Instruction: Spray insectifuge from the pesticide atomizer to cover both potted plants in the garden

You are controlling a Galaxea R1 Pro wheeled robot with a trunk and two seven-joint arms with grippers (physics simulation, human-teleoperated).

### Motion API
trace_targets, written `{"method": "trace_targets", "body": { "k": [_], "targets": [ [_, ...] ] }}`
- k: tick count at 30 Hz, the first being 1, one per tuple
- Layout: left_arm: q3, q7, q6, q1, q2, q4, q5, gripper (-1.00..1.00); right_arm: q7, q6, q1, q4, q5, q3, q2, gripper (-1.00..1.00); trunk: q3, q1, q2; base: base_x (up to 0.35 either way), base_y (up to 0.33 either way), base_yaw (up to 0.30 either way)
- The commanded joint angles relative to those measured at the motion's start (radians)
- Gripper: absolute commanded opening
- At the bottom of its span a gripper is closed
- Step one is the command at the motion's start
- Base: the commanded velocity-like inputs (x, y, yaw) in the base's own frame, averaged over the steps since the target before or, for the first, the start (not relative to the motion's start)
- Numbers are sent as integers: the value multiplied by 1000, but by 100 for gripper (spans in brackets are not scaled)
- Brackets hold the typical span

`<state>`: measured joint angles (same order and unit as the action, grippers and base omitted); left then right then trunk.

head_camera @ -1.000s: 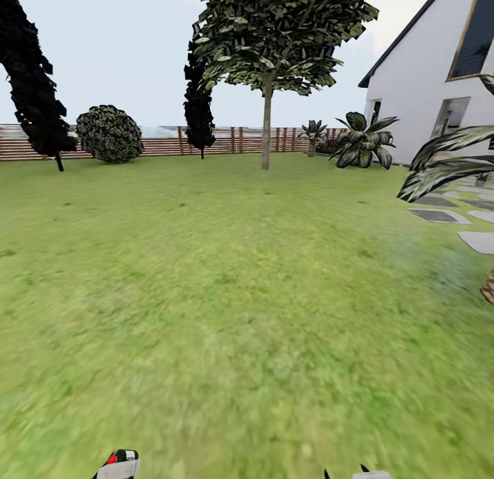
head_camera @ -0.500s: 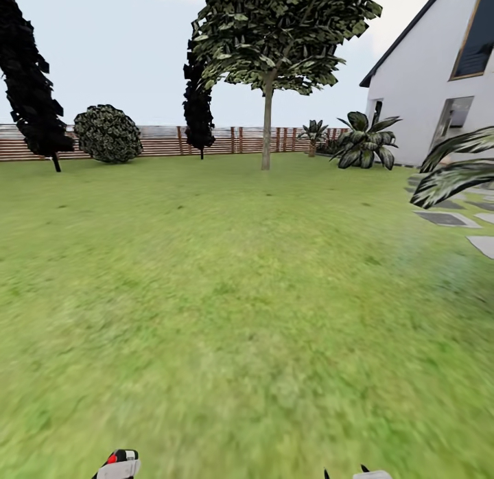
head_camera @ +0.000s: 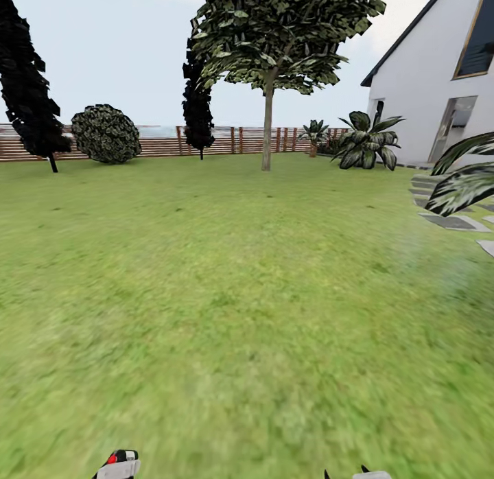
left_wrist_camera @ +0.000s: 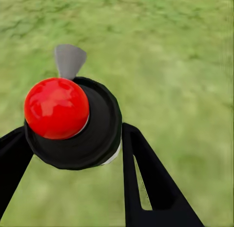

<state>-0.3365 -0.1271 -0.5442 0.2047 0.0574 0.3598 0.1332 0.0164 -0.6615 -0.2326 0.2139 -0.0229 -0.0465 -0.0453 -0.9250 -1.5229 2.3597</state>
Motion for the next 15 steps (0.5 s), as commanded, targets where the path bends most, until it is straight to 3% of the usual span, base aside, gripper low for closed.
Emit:
{"method": "trace_targets", "body": {
  "k": [1,15],
  "targets": [
    [-9,-5,-4,1,-1,0,10,-100,-1,-3,-1,-1,0,-4,-1,100,-1,0,0,338,28,0],
    [-9,-5,-3,1,-1,-1,9,-100,-1,-3,-1,-1,-1,-4,-1,100,-1,0,0,338,11,0]
  ]
}}
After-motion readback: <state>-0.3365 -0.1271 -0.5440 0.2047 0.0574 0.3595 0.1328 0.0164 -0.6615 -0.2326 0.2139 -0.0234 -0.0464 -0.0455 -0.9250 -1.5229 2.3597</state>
